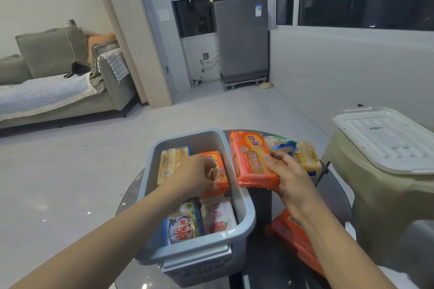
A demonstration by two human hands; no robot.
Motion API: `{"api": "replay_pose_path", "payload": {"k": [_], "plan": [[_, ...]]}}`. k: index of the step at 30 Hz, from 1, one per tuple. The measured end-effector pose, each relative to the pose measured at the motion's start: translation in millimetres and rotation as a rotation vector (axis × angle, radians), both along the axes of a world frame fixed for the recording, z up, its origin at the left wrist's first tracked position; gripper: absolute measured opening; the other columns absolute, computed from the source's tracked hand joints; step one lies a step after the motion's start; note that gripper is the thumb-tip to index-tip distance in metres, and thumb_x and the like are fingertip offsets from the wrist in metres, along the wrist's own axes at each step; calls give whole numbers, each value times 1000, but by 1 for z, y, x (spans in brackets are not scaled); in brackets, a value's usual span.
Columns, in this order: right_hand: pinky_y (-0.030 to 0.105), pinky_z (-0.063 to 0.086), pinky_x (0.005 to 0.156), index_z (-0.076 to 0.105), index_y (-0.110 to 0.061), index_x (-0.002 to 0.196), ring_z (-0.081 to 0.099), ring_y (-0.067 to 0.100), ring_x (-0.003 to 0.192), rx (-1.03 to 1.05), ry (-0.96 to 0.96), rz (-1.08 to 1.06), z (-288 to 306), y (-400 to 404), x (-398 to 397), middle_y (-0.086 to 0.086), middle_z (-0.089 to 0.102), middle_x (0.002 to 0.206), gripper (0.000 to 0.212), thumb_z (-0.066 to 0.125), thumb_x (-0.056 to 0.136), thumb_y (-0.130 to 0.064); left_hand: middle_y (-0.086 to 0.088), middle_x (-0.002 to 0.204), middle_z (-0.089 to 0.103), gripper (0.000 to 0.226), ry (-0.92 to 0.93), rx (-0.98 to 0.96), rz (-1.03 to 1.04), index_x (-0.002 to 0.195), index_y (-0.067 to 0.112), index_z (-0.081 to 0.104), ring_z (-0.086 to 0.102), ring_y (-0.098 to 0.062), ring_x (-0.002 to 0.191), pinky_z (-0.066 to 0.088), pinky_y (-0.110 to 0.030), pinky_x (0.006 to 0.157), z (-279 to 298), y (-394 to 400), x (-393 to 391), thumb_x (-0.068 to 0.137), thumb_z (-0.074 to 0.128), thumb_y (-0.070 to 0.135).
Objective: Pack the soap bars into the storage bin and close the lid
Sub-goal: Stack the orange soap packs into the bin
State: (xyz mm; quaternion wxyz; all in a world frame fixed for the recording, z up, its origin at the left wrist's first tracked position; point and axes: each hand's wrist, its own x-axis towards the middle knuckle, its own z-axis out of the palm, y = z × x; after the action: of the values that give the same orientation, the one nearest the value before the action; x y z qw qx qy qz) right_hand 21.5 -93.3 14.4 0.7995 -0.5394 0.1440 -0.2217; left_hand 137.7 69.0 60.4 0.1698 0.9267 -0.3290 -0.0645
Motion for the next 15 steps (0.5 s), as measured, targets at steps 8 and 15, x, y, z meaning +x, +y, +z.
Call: {"api": "replay_pose_path", "payload": {"k": [8, 15], "plan": [[31, 56, 66, 62, -23, 102, 72, 20, 83, 1, -1, 14, 1, -1, 1, -2, 76, 87, 53, 74, 54, -40, 1, 87, 65, 21, -83, -59, 21, 98, 12, 70, 55, -13, 76, 39, -23, 63, -5, -4, 10, 77, 70, 9], [35, 55, 70, 63, -25, 99, 72, 21, 86, -9, 4, 4, 2, 1, 2, 1, 75, 93, 60, 77, 46, -47, 2, 111, 70, 32, 13, -253, 42, 114, 17, 68, 63, -7, 91, 47, -9, 72, -4, 0, 9, 82, 67, 18]]}}
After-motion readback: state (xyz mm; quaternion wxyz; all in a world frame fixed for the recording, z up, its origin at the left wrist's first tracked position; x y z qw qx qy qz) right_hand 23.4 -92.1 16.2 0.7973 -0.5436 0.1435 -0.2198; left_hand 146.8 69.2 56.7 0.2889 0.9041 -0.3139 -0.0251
